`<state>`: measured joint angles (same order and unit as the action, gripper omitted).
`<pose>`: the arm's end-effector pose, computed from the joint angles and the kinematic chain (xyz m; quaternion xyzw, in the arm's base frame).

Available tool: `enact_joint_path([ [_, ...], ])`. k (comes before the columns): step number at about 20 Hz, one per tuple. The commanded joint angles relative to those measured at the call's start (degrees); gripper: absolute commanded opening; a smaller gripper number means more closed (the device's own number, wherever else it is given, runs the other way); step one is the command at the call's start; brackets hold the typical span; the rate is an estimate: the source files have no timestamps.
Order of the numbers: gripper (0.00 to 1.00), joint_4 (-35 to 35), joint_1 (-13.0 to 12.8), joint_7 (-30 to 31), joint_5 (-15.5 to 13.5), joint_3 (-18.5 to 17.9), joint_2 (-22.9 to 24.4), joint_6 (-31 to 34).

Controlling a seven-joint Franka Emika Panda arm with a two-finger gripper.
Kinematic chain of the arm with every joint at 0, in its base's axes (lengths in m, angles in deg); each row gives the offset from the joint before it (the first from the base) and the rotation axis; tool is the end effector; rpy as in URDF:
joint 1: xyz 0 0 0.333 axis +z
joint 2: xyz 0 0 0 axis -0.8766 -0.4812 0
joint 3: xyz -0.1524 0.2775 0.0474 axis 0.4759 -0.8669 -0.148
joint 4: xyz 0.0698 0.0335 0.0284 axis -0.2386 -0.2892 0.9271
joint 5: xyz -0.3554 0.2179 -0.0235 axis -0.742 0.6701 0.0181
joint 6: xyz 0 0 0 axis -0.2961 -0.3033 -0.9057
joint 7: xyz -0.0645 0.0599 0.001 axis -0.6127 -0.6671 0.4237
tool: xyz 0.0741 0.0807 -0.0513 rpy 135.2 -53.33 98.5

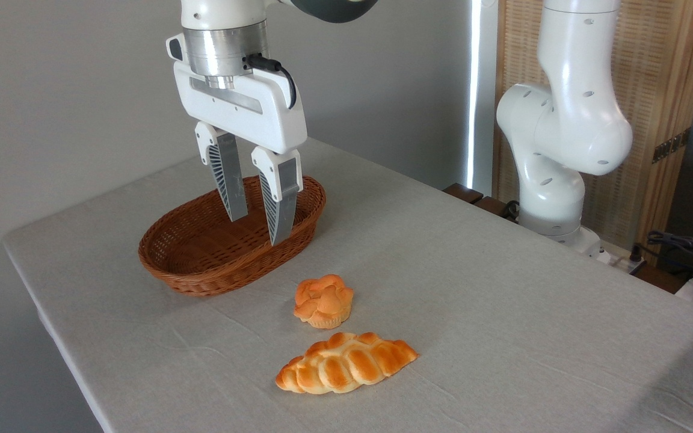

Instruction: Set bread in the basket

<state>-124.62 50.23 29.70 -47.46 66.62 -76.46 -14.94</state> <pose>0.5640 -0.0791 0.5628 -0.9394 0.3402 -0.0434 0.0033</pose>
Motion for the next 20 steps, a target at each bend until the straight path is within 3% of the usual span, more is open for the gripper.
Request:
enact_joint_path([
  [1,1.0,0.78,8.86,-2.39,-2.4,8.05,-0.2,2.01],
  [9,1.0,0.51,8.11,-1.95,-2.49,11.17,-1.34,3.25],
  [12,1.0,0.69,8.37,-2.13,-4.77,10.29,-0.82,3.77],
  [20,1.0,1.57,8.46,-3.71,-4.08,6.86,-0.47,3.34],
])
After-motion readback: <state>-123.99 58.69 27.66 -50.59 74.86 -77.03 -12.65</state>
